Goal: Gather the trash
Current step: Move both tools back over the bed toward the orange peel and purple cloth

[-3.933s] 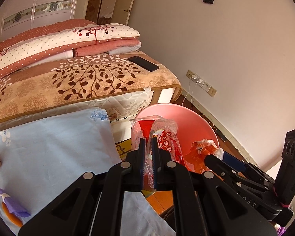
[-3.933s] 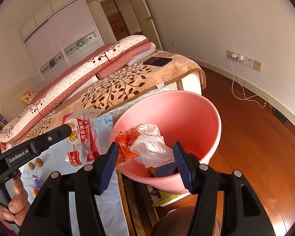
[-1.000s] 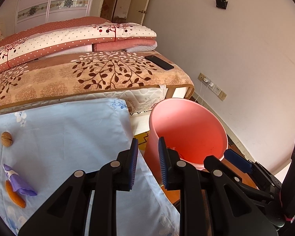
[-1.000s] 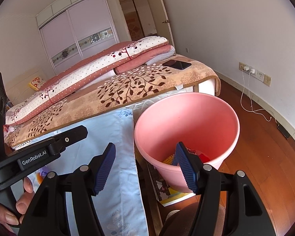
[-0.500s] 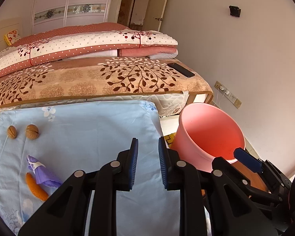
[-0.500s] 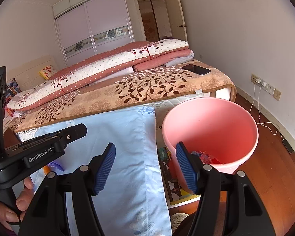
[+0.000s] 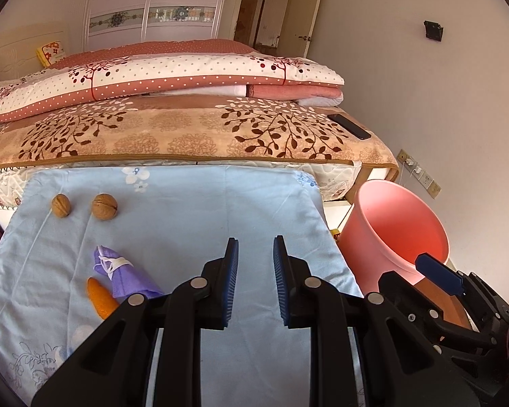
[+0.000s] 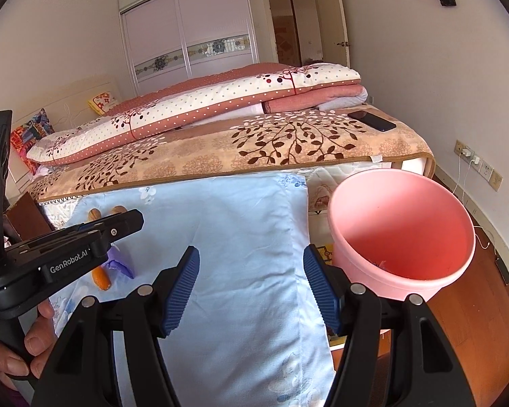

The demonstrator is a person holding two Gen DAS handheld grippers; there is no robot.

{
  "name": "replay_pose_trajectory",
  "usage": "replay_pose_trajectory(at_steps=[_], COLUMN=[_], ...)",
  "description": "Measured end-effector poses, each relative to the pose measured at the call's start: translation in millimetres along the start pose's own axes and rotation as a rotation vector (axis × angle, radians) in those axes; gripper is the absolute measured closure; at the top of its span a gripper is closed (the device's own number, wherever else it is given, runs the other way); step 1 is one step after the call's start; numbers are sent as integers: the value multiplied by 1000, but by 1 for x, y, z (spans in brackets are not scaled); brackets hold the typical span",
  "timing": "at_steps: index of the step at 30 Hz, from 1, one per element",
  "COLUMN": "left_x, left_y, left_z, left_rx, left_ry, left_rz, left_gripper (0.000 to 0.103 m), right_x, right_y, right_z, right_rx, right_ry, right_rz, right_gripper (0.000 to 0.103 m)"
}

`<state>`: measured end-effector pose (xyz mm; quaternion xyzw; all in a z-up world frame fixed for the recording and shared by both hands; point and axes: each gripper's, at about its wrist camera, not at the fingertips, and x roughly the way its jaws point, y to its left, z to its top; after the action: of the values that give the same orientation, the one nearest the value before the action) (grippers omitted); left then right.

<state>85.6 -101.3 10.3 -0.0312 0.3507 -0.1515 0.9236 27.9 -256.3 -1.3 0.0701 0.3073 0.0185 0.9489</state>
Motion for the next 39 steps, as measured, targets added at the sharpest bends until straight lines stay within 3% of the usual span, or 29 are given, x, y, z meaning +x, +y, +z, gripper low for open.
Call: replay_pose_trajectory(at_steps=[16, 23, 33, 39], left_x=[-23, -37, -15, 7], left_y=[66, 103, 133, 132], left_z=[-24, -40, -53, -53], left_rx=[-103, -197, -339, -349], left_ry=[5, 15, 136, 210], left_rz=[121, 119, 129, 136], left_gripper=[82, 82, 82, 82], right_x=[10, 14, 23, 27], right_y=[37, 42, 38, 34], right_z=[-10, -14, -18, -20], right_rx=[-72, -84, -71, -60], right_ry=[42, 56, 82, 97], right_rz=[86, 128, 165, 171], right_gripper=[40, 40, 40, 40])
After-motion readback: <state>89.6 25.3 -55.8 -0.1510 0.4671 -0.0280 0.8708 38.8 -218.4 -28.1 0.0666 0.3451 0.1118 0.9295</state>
